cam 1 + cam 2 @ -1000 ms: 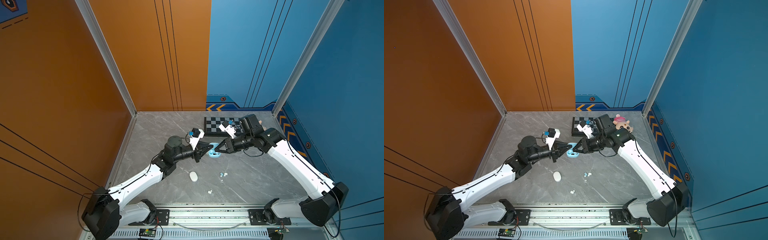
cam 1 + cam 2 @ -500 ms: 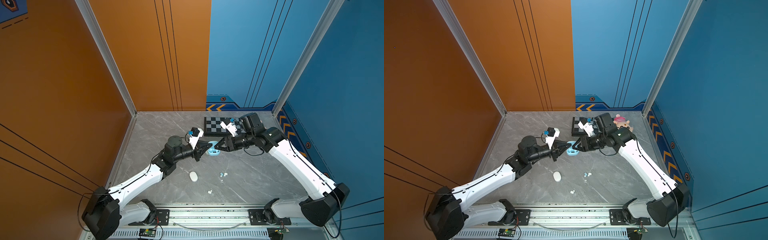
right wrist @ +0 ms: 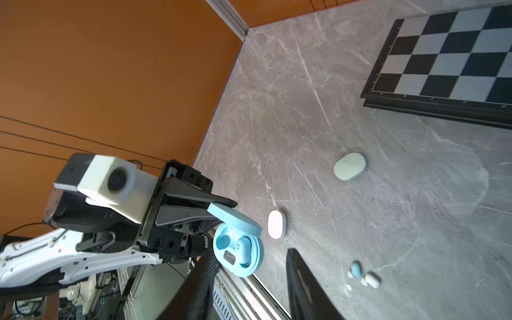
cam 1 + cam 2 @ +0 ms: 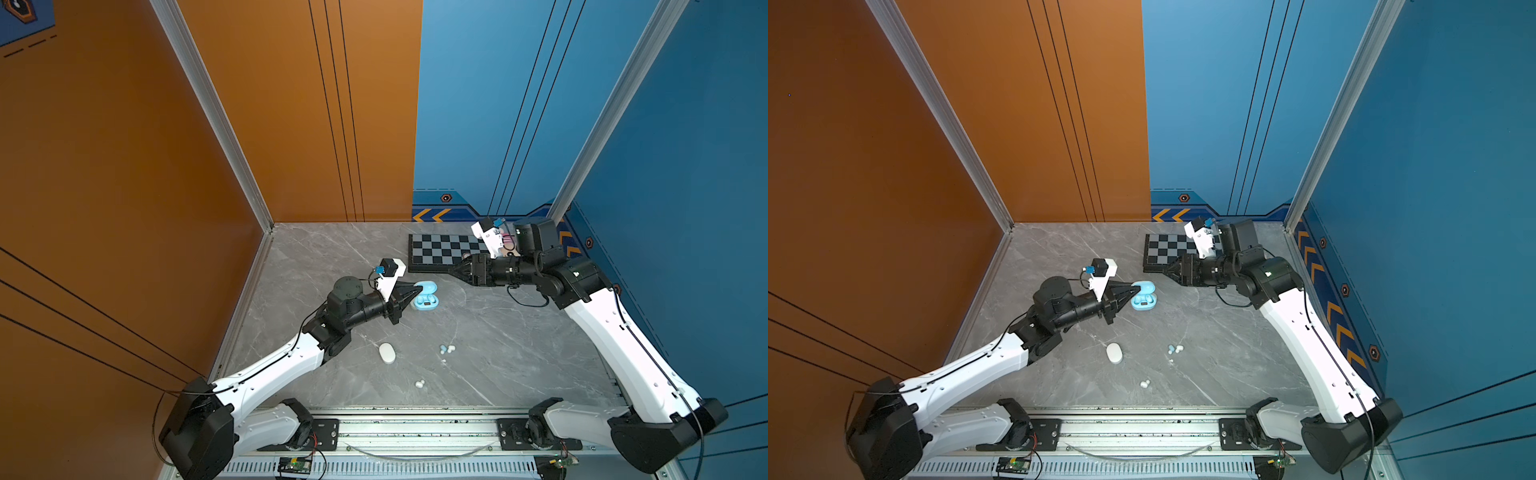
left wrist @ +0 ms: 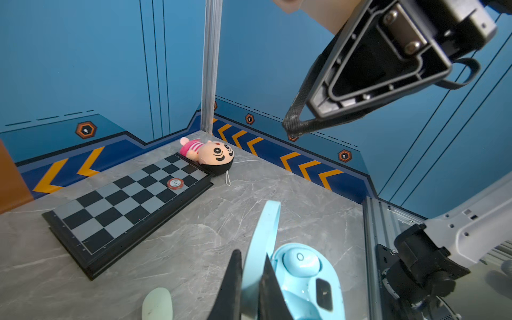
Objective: Insert the wireless bluetooth earbuds into the charging case
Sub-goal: 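Draw the right gripper back from the case while the left gripper holds it, then lower the right gripper to the second light blue earbud and grasp it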
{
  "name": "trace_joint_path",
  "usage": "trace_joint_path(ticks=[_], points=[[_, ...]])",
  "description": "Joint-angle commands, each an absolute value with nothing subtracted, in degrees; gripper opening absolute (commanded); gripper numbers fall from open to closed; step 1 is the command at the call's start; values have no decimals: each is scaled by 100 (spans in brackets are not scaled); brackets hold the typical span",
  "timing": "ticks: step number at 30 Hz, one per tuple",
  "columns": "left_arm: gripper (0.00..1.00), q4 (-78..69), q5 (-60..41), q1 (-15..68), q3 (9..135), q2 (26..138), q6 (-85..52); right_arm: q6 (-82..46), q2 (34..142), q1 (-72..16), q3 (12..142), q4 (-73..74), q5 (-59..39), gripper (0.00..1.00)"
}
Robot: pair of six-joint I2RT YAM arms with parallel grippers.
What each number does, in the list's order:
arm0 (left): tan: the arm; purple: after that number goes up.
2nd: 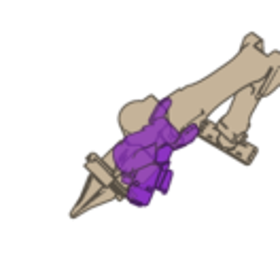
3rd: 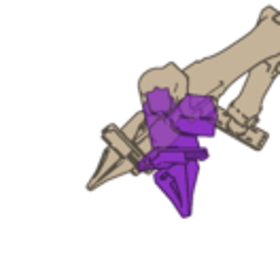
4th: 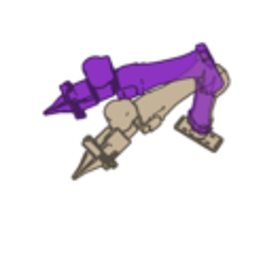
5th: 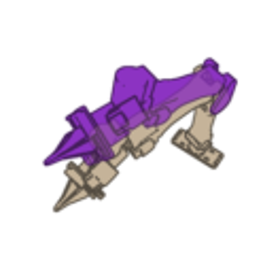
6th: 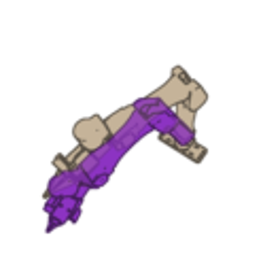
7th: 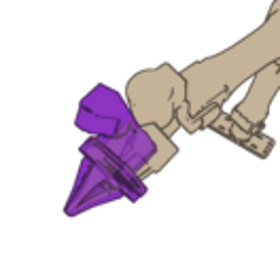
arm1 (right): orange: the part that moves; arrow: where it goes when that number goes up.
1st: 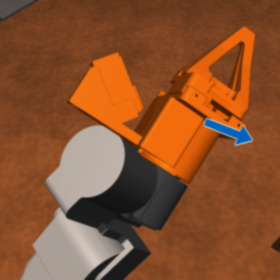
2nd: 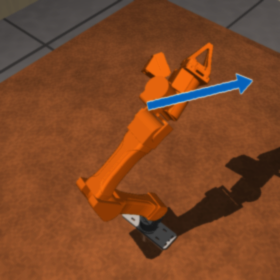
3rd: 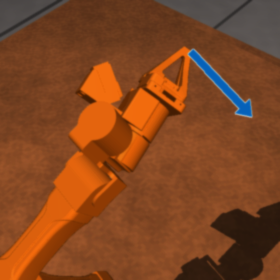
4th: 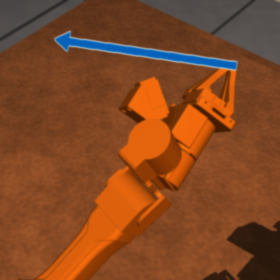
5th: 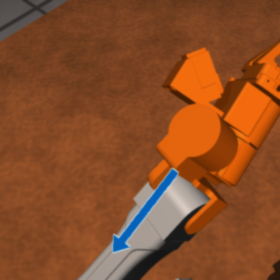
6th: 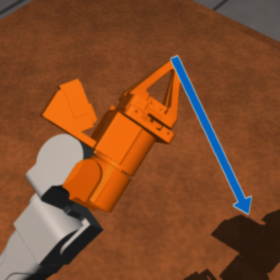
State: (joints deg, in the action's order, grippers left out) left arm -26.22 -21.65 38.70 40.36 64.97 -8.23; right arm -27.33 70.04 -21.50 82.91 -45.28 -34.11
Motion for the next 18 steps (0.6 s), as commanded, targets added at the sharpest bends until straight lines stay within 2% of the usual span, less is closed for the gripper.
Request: trace_joint_path(ticks=[1,5,9,15,18], points=[[0,-2760,-1646,3835,3848,6234,-455,-3326,6773,-1918,7732,-4596,-3042,44],[0,-2760,-1546,3728,3650,6002,-431,-3500,6862,-2032,7113,-5065,-2510,41],[0,-2762,-1531,3639,3445,5807,-487,-3460,7356,-2653,6765,-5230,-2124,39],[0,-2760,-1486,3564,3147,5484,-597,-3300,8603,-3488,6978,-5344,-1660,39],[0,-2760,-1426,3540,3040,5356,-634,-2801,9260,-3712,7172,-5510,-1424,39]])
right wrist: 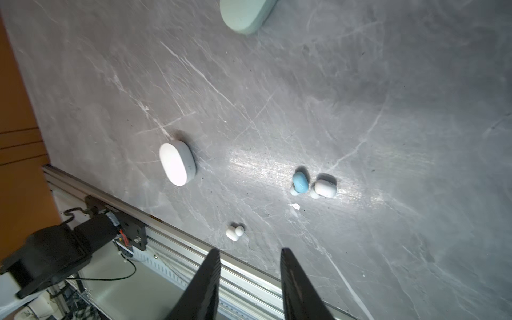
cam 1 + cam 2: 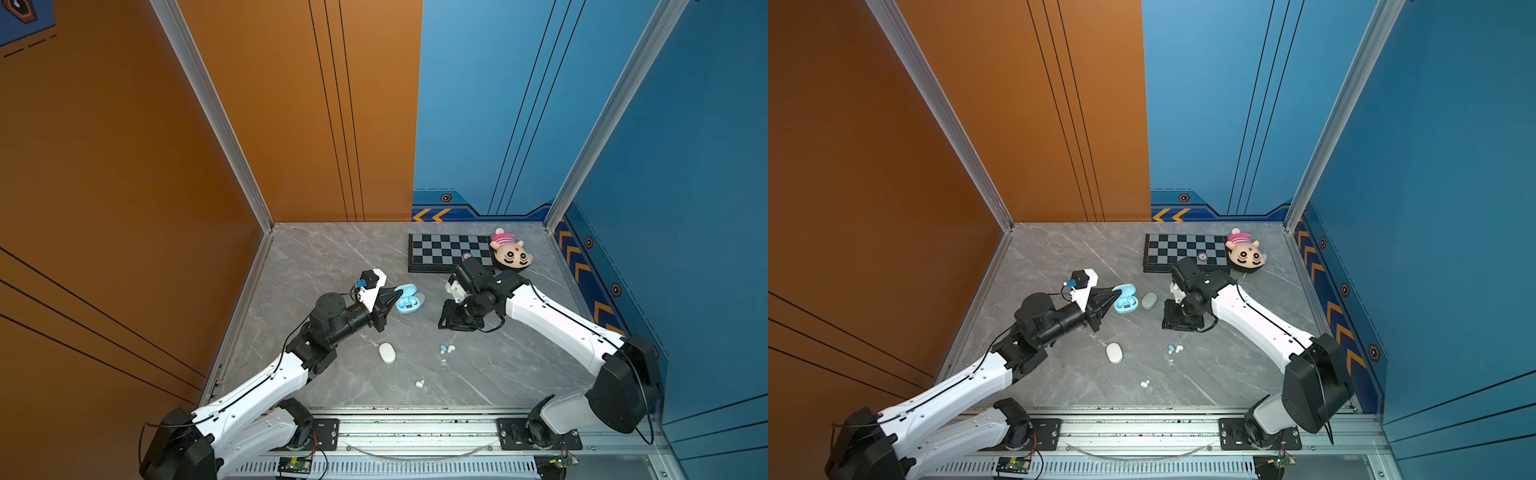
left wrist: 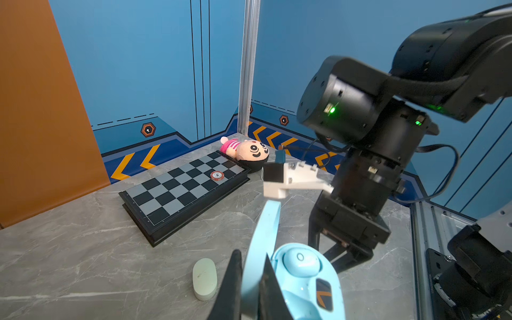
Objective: Insert the wireless bluetooth earbuds into the charging case
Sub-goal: 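Lower the right gripper to the second light blue earbud and grasp it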
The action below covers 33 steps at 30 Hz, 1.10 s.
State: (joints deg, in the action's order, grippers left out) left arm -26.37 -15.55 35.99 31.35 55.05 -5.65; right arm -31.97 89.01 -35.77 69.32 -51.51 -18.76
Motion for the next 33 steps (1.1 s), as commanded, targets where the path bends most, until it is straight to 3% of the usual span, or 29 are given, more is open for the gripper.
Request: trace_joint_path(ticks=[1,8,21,33], points=[[0,-2756,-1415,3542,3013,5318,-645,-2541,9461,-3762,7260,-5580,-1320,39],[0,-2752,-1415,3515,2883,5190,-747,-1451,10474,-3906,7677,-5840,-717,40],[0,-2750,-1406,3463,2841,5107,-800,-1160,11195,-4235,7829,-5972,-457,39],[0,-2593,-1408,3438,2946,5071,-774,-1131,11316,-4272,7785,-6007,-404,28]])
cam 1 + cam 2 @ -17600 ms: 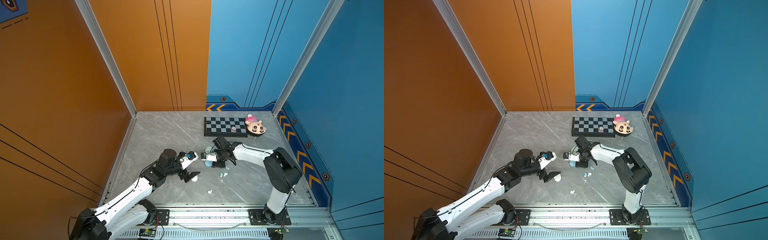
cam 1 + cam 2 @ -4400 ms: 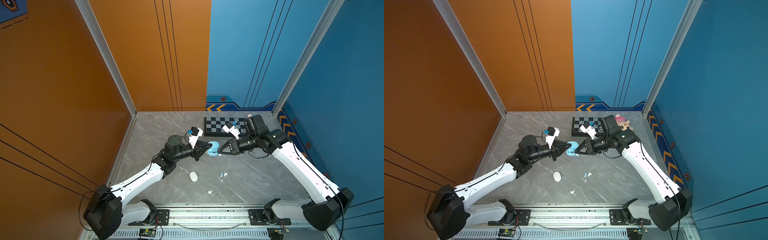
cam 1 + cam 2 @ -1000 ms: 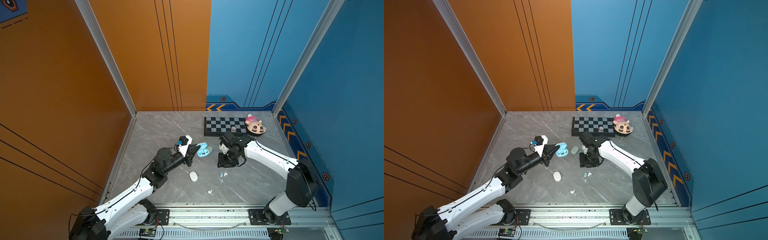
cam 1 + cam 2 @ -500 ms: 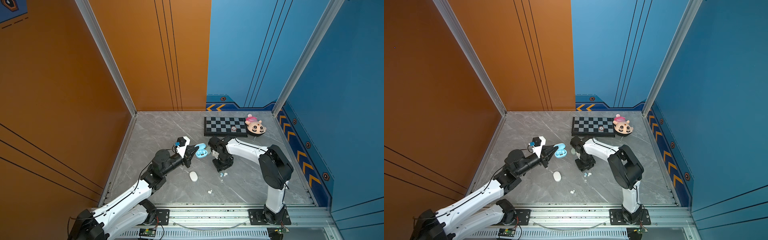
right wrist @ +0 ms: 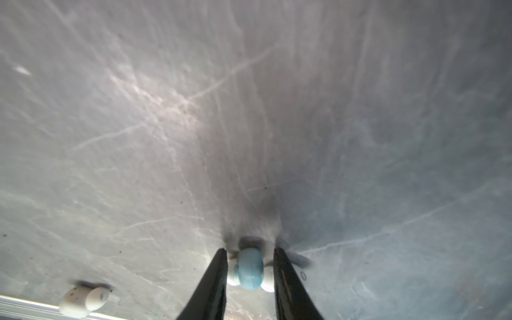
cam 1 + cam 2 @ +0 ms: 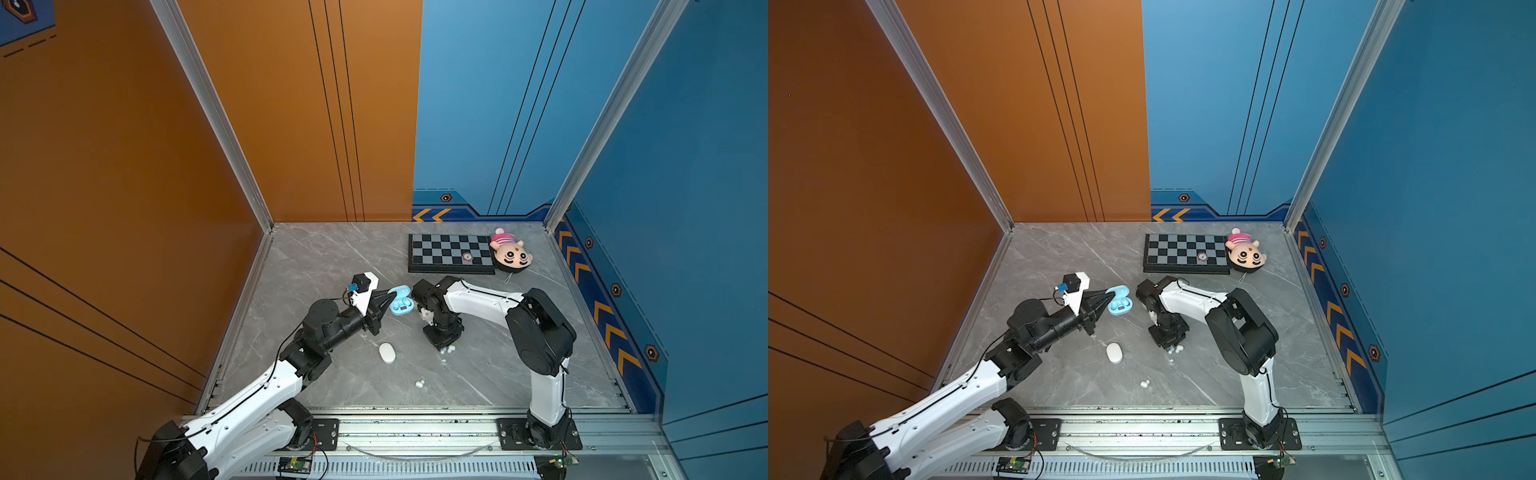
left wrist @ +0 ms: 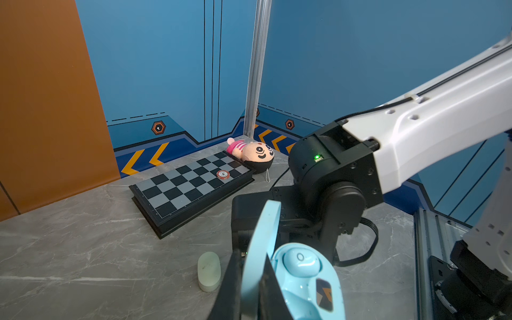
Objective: Insert the wireless bluetooth earbuds into the charging case
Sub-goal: 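Lower the right gripper to the second light blue earbud and grasp it, then lift the earbud with the right gripper and carry it over the case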
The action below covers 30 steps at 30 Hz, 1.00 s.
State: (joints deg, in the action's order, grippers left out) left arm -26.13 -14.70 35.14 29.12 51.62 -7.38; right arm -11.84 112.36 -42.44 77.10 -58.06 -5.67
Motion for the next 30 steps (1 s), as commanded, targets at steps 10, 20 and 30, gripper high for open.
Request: trace_joint_path(ticks=[10,20,30], points=[[0,-2531,-1415,3435,2988,5099,-775,-1104,11325,-4241,7774,-6003,-473,10],[0,-2539,-1309,3487,3148,5506,-708,-1404,10461,-3555,8032,-6018,-1139,8],[0,-3204,-1236,3559,3517,6516,-703,-1870,9265,-2886,8744,-6309,-2316,9]])
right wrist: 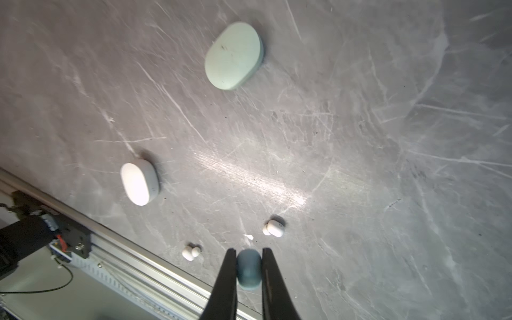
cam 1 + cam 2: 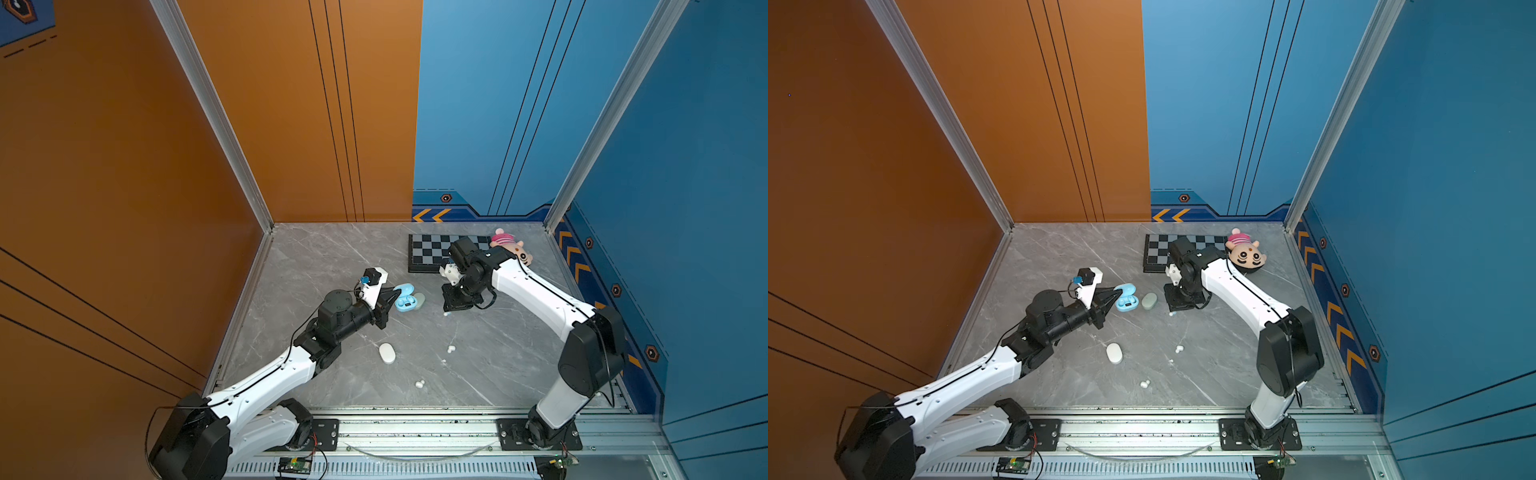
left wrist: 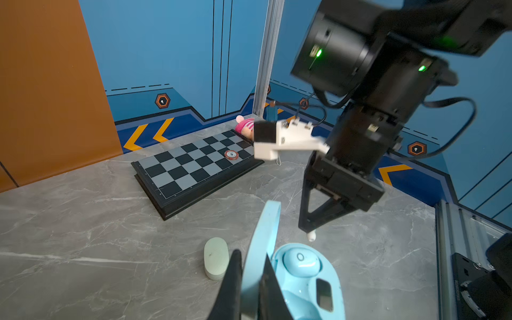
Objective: Insert the wireless bluetooth earbuds into the charging case
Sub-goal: 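Lift the earbud with the right gripper and carry it over the case, then lower the earbud into the empty case slot and open the right gripper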
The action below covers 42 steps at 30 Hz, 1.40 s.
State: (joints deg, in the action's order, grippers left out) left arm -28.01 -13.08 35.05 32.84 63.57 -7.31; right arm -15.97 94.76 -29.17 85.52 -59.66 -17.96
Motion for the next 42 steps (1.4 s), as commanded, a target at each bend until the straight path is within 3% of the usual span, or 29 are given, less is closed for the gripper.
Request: trace_joint_path(ticks=[1,9,24,42], points=[[0,-3262,-1238,3561,3562,6624,-703,-1950,9177,-2883,8809,-6311,-2404,9],[0,-3428,-1289,3603,3880,7144,-721,-2405,8903,-3127,9403,-6302,-2750,9],[0,-3428,-1085,3775,3975,7175,-670,-2676,9432,-3668,10518,-6293,-2531,10],[0,-3428,-1069,3807,4018,7044,-615,-2540,9700,-3876,10564,-6293,-1952,12]])
